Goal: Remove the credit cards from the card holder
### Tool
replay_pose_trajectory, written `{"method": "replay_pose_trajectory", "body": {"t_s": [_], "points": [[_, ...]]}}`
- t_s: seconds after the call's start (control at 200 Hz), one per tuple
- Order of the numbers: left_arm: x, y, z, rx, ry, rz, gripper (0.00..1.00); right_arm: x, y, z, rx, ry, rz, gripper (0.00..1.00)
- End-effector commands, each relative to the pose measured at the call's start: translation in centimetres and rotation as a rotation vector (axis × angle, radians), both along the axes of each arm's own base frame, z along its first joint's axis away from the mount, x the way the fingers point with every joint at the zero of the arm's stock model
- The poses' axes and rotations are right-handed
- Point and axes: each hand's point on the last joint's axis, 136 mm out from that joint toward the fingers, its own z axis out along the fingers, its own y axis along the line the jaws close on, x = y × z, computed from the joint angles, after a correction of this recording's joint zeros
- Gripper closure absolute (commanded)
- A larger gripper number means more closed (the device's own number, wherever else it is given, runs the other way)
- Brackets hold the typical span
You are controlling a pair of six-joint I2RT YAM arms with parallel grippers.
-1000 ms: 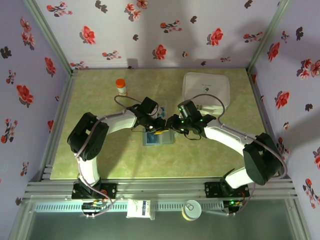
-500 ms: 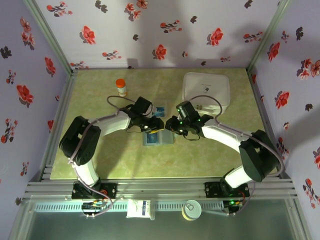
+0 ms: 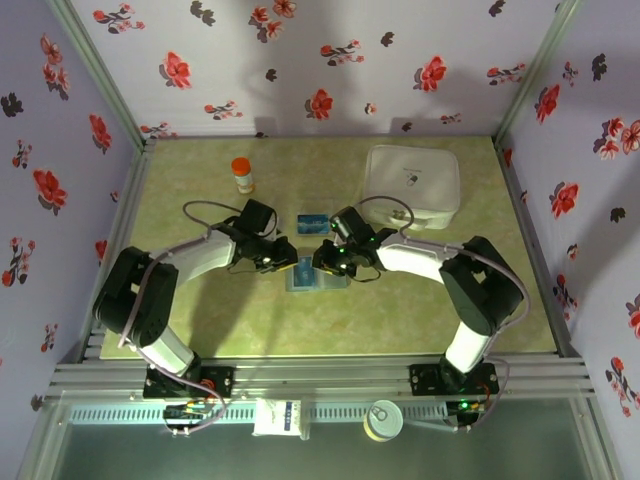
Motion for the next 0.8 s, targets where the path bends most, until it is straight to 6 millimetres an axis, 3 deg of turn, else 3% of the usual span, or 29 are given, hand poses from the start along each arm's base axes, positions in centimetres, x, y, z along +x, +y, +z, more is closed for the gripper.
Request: {"method": "replay_pose_trajectory", "body": {"t_s": [0.0,0.335,0.795], "points": [[-0.8,0.3,-1.3,0.020,0.037,-0.031,0.90,0.5,1.3,0.6,0.033,-0.021,0.028,0.76],[-1.0,1.2,-3.9,0.082,0.076,-0.019,0.98,0.6,1.7,-0.6,0.021,-0.001,0.050,0.79],[-1.2,1.5,-4.1,0.089,0.073,-0.013,1.00,0.8,2.4,-2.0,0.027,0.018,0.067,0.80]]}}
